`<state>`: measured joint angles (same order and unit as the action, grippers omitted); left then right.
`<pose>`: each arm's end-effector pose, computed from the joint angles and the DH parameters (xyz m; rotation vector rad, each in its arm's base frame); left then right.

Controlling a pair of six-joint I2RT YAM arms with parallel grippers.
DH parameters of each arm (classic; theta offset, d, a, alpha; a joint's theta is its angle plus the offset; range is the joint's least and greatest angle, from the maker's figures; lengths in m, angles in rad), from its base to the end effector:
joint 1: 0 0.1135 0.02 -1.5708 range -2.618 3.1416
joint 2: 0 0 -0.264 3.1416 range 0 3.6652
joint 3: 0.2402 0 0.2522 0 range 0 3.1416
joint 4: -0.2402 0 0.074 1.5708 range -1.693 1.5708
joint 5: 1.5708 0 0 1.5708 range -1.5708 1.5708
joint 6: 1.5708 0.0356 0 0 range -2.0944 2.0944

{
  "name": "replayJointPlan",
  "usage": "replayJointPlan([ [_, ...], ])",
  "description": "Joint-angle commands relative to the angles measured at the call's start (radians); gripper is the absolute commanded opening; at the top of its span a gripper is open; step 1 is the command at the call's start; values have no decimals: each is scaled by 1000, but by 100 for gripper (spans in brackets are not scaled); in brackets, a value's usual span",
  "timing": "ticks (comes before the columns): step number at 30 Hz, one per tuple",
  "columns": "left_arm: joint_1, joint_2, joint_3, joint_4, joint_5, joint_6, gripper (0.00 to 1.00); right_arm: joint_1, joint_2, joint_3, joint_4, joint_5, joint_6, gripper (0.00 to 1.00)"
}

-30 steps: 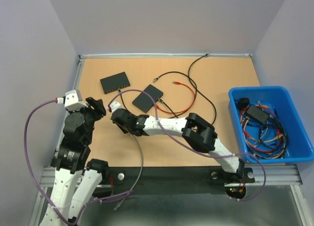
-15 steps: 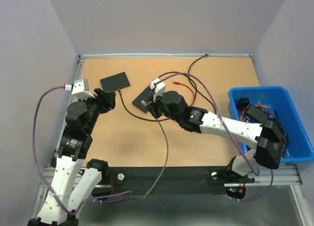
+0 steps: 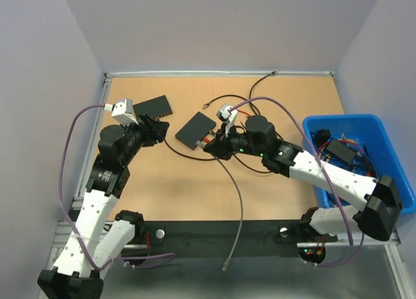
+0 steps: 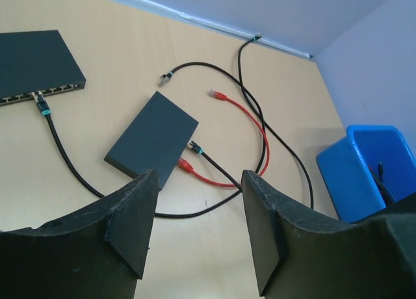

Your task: Insert the plug into the switch port

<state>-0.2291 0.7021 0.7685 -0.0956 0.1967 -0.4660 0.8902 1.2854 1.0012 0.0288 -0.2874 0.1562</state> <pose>0.1618 -0.0449 0.3569 -0.0376 1.6433 -0.6931 0.1824 0.2413 0.3284 -0.8899 1.7165 0.9825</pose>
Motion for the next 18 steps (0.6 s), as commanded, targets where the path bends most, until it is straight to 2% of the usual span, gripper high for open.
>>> replayJointPlan([
  [1, -1, 22, -17, 80, 79, -19, 65, -43, -40, -19, 39, -231, 31, 0],
  [3, -1, 37, -23, 91, 104, -22, 64, -56, -47, -24, 36, -286, 39, 0],
  [10, -1, 86, -43, 148, 130, -36, 64, -82, -52, -39, 33, -314, 43, 1],
  [16, -3, 132, -43, 183, 152, -40, 64, -103, -52, -36, 36, -446, 58, 1],
  [18, -3, 138, -47, 198, 156, -40, 64, -106, -52, -26, 34, -531, 71, 0],
])
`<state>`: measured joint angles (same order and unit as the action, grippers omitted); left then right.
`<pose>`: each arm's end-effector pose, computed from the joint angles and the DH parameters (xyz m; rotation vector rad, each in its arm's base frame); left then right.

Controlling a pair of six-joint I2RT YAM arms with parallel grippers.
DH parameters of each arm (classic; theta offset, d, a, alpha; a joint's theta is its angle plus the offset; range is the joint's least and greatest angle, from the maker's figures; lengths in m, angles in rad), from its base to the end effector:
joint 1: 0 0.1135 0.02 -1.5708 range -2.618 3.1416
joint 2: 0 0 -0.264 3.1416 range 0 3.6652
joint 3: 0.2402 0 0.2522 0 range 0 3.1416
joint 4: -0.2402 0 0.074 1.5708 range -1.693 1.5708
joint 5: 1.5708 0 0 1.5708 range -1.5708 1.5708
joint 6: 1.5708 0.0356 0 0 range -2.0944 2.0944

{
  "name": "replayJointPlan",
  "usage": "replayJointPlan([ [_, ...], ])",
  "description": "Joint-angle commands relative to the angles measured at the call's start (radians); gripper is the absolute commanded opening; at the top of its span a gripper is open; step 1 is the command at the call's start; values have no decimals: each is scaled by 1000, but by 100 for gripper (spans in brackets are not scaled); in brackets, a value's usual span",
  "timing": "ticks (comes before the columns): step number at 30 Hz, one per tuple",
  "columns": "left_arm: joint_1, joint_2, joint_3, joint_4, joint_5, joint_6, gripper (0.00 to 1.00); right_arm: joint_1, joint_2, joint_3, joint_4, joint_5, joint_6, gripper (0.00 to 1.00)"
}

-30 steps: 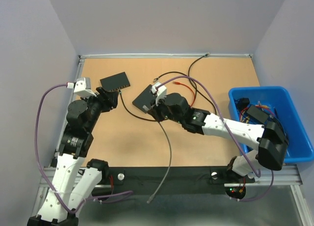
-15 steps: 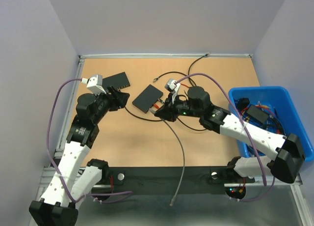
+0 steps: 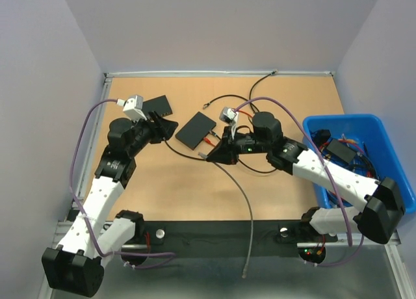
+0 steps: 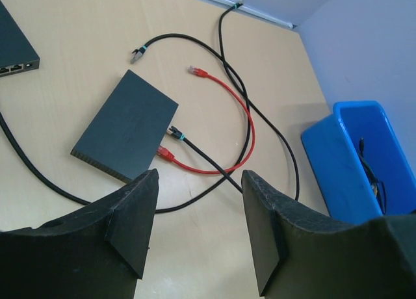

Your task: Insert the plug into the switch port

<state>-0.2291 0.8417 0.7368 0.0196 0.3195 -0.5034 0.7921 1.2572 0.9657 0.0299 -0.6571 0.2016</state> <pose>0.1936 -0.0566 0.3352 0.0167 1.7173 -0.8142 0.1876 0.2211 0.3253 -1.0356 1.6848 1.2733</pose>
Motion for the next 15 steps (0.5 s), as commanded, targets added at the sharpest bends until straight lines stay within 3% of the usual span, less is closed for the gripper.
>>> replayJointPlan([
  [1, -3, 2, -19, 88, 36, -3, 64, -10, -24, 17, 33, -185, 33, 0],
  [10, -4, 54, -34, 129, 47, 6, 64, -2, -62, 48, 28, -315, 114, 1],
  [15, -6, 89, -28, 160, 43, 6, 64, 106, -96, 73, -62, -163, 79, 1],
])
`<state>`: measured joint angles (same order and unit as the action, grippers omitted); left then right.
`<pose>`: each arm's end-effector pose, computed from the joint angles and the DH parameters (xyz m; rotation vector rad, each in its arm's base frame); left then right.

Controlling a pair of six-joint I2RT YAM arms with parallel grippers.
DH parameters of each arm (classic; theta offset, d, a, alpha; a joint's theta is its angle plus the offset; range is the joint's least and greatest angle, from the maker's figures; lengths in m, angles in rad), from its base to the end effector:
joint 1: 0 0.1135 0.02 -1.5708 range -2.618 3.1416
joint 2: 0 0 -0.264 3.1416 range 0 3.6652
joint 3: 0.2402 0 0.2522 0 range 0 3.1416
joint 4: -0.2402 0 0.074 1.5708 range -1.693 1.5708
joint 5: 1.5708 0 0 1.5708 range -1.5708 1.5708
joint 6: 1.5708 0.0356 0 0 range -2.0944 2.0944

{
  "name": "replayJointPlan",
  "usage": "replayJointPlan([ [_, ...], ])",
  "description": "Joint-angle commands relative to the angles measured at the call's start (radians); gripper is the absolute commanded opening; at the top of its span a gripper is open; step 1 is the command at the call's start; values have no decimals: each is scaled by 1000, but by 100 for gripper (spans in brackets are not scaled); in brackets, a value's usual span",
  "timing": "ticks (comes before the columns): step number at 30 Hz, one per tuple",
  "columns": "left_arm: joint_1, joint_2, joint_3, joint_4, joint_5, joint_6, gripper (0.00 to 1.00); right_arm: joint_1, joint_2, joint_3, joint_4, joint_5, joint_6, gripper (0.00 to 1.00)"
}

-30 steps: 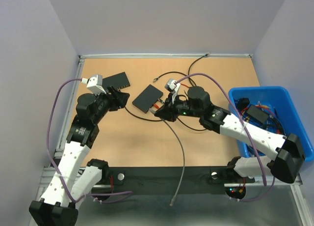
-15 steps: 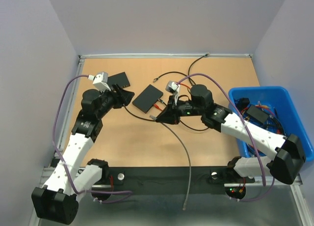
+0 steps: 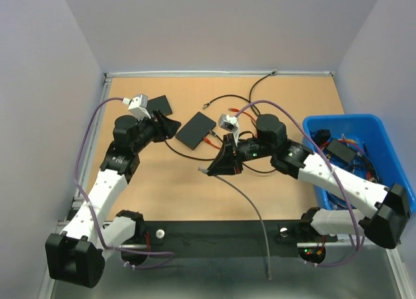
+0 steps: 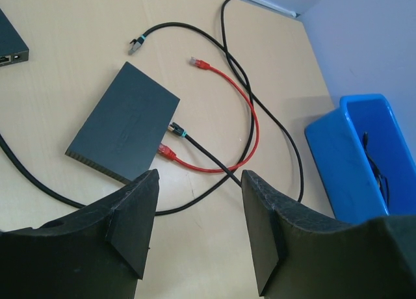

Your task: Insert the plug into the switch port

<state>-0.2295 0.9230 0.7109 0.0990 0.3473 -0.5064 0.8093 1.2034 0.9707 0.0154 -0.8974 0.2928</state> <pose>0.2111 -0.0618 0.3190 0.0296 1.7485 -0.8376 0.1671 0.2156 0.3410 -1.1713 1.6157 1.5462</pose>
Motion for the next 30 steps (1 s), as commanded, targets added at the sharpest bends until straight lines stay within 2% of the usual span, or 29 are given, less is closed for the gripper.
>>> replayJointPlan([
  [1, -5, 11, -1, 82, 15, 11, 64, 118, -42, 86, -95, 122, -23, 1],
  [6, -5, 40, 7, 102, 13, 9, 64, 336, -22, 126, -173, 398, -75, 1],
  [7, -7, 51, 7, 107, 25, 9, 64, 414, -2, 134, -180, 470, -76, 0],
  [10, -17, 65, -10, 133, 50, 9, 64, 551, 28, 166, -180, 581, -81, 0],
  [14, -74, 102, -44, 177, 33, -3, 63, 674, 112, 249, -178, 649, -104, 1],
  [19, -157, 167, -19, 196, -23, -23, 61, 731, 205, 319, -172, 638, -127, 0],
  [26, -203, 220, 18, 200, -54, -26, 61, 742, 220, 318, -157, 634, -135, 0],
  [30, -205, 241, 18, 194, -86, -26, 61, 743, 194, 266, -157, 788, -126, 0],
])
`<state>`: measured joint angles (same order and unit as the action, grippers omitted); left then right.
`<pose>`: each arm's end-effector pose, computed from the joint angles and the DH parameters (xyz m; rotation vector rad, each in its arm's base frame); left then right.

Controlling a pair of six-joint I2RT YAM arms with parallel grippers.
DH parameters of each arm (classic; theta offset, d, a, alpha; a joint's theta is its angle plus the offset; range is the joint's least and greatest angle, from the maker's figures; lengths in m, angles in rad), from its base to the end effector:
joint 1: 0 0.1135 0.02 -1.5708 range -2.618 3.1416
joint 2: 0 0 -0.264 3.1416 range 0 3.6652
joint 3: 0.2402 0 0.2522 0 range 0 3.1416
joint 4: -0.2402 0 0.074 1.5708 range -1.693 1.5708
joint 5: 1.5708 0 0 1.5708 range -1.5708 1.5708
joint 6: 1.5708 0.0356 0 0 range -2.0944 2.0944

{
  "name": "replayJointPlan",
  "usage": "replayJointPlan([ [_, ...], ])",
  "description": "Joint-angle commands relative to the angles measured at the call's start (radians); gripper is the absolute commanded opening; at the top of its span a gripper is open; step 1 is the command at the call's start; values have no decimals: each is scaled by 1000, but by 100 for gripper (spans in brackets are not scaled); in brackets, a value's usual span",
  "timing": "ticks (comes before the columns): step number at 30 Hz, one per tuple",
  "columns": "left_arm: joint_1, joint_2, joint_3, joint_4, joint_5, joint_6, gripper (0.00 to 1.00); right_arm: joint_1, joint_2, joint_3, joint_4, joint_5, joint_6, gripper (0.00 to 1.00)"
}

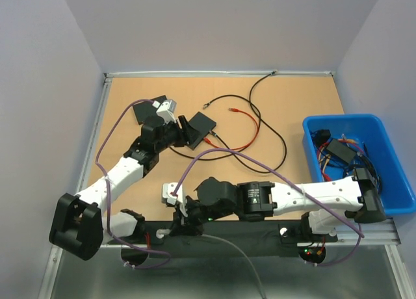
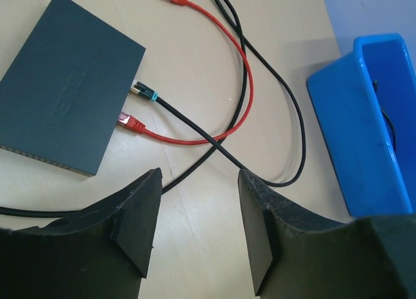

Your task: Insert the plug into the switch port

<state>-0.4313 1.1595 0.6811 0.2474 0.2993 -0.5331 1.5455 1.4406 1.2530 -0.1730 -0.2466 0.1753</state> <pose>0.2361 -0.1202 0.2712 0.1288 1.8920 -0.9432 -0.0001 0.3392 0.3502 -1.5212 1.5669 1.3167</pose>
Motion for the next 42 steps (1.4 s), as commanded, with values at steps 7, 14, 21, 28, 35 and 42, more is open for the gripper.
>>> replayJointPlan([
  [7, -3, 101, 96, 10, -112, 15, 60, -235, -121, -188, 32, 153, 46, 0],
  [14, 2, 199, 141, 42, -138, 30, 59, -478, -77, -222, 7, 201, 58, 0],
  [21, 150, 315, 161, 142, -54, 51, 59, -574, 112, -166, 7, 300, 55, 0],
  [28, 172, 437, 189, 217, -19, 64, 57, -640, 303, -48, 9, 366, 47, 0],
  [35, 189, 519, 227, 236, -19, 91, 57, -656, 429, 32, 10, 395, 13, 0],
  [42, 207, 569, 222, 260, -25, 101, 57, -677, 477, 69, 18, 406, -19, 0],
])
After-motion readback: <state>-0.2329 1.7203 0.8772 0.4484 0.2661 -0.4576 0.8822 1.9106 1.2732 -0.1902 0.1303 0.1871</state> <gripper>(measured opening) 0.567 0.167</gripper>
